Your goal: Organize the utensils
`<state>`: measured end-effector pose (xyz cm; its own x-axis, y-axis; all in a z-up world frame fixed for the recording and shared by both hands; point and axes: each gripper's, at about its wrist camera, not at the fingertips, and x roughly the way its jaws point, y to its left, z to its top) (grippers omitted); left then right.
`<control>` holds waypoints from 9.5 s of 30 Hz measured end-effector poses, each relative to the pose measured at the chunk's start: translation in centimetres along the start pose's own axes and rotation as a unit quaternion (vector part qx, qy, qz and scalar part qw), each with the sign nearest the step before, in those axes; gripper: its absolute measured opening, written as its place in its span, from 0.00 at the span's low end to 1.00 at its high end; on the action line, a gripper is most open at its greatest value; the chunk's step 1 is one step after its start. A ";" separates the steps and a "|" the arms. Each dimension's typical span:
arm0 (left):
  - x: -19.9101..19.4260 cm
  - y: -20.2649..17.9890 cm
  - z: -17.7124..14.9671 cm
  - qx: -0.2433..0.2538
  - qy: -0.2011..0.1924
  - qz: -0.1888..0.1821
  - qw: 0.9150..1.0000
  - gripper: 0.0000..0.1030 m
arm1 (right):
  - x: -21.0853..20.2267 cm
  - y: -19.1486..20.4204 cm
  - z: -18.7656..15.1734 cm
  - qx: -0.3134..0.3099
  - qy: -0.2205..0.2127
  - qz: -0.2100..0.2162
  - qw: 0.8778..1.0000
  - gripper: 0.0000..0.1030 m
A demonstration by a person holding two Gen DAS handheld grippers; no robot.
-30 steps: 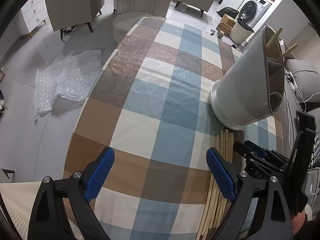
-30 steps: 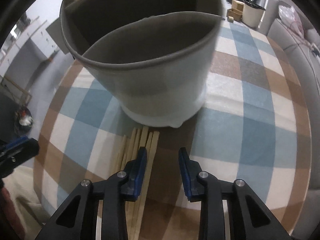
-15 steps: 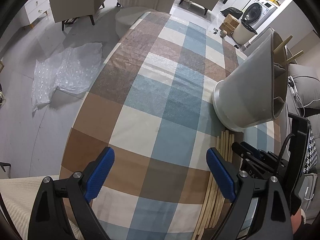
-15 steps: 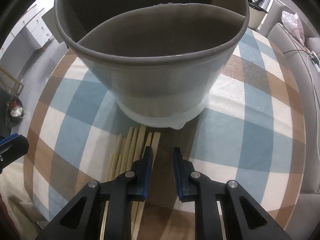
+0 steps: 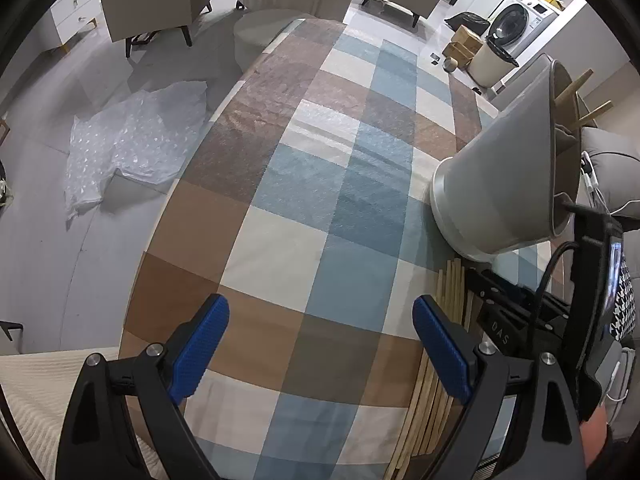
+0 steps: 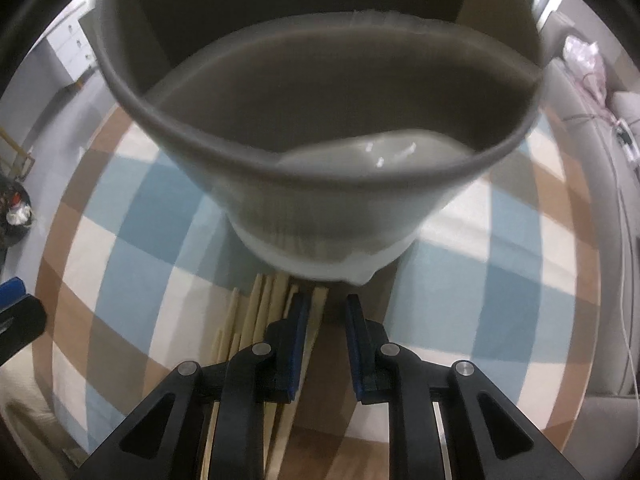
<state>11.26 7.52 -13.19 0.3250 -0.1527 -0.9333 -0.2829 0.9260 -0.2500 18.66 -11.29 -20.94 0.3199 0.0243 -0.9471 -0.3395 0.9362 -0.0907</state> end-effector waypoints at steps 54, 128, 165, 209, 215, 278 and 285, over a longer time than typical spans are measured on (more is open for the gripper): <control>7.1 -5.8 -4.4 0.142 0.091 0.082 0.982 0.89 | -11.0 -16.6 -7.5 0.327 -0.176 0.230 0.900 0.05; -8.5 -6.1 -2.9 0.154 -0.135 -0.070 0.976 0.00 | -11.8 -7.0 -6.5 -0.085 -0.110 0.074 0.988 0.18; 0.0 0.6 1.6 -0.010 0.039 -0.027 0.999 0.52 | -1.0 0.3 -2.7 -0.463 0.034 0.146 0.874 0.00; 1.6 -3.0 3.9 0.048 -0.012 0.042 0.998 0.01 | -1.6 -2.2 -3.3 -0.172 -0.031 0.216 0.961 0.03; -0.6 -4.2 2.9 0.076 -0.043 0.021 0.996 0.01 | -5.4 -4.3 -4.1 -0.111 -0.098 0.225 0.963 0.03; -20.2 -12.5 8.8 0.169 -0.183 -0.114 0.962 0.00 | -26.3 -9.5 10.3 0.073 -0.475 0.167 0.861 0.03; -16.8 -12.6 11.1 0.167 -0.165 -0.112 0.966 0.00 | -22.6 -10.0 12.8 0.097 -0.468 0.166 0.862 0.03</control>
<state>19.36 2.23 8.45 0.6291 -0.2956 -0.7189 0.1169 0.9503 -0.2885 26.20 -16.67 5.29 0.8387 0.4895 -0.2386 -0.4241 0.8620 0.2777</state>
